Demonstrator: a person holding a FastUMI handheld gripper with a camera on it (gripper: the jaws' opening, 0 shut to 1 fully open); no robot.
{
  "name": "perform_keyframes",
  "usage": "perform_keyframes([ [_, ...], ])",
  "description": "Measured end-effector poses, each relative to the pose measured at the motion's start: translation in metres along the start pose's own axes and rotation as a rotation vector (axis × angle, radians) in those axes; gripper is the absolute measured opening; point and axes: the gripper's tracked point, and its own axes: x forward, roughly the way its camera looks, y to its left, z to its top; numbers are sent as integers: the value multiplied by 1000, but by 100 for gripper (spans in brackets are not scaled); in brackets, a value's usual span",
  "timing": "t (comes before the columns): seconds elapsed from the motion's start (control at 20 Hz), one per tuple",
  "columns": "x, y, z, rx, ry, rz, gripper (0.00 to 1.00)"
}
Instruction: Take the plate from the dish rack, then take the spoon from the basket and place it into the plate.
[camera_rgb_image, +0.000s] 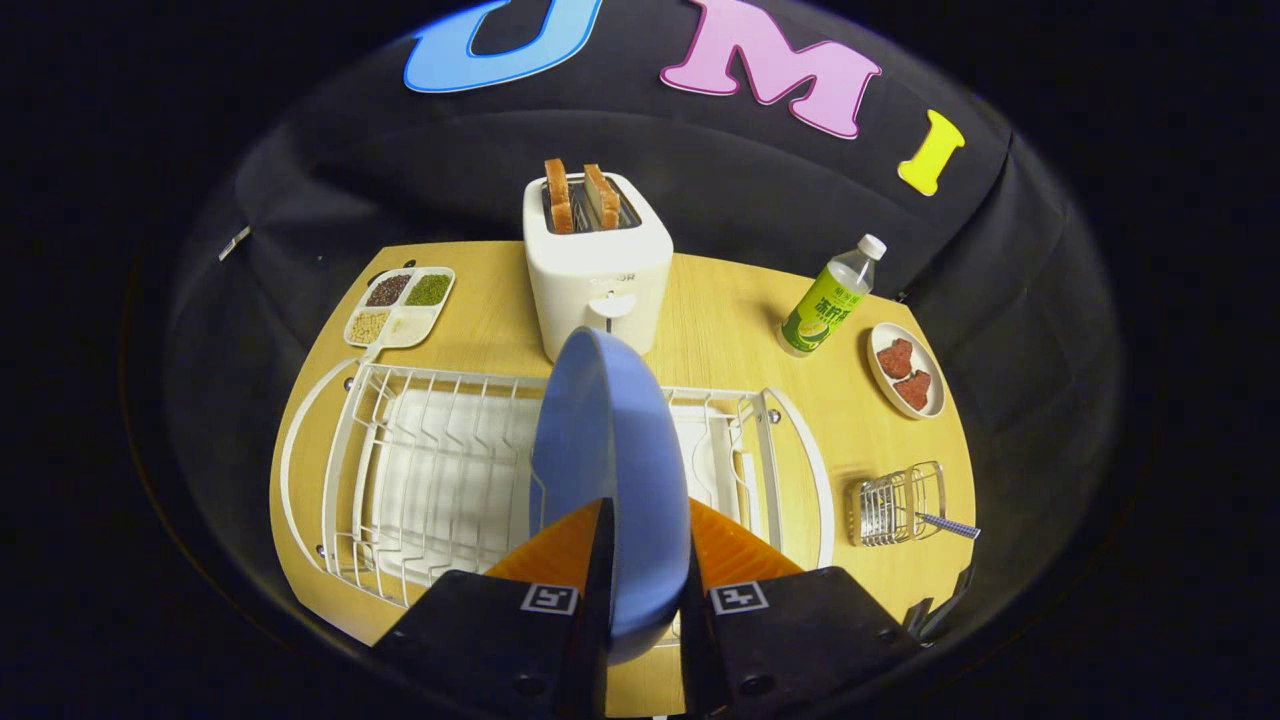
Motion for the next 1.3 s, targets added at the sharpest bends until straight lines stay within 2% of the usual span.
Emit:
perform_keyframes([
  [0.15,-6,-7,12,-9,-23,-7,31],
  [0.25,-10,-17,8,27,-17,-7,31],
  [0.4,-19,-19,9,131,-30,75,30],
  [0.5,-25,-26,4,142,-40,107,30],
  [1.0,-90,-63,-63,162,-52,280,30],
  [1.3,-122,-96,-106,163,-28,329,30],
])
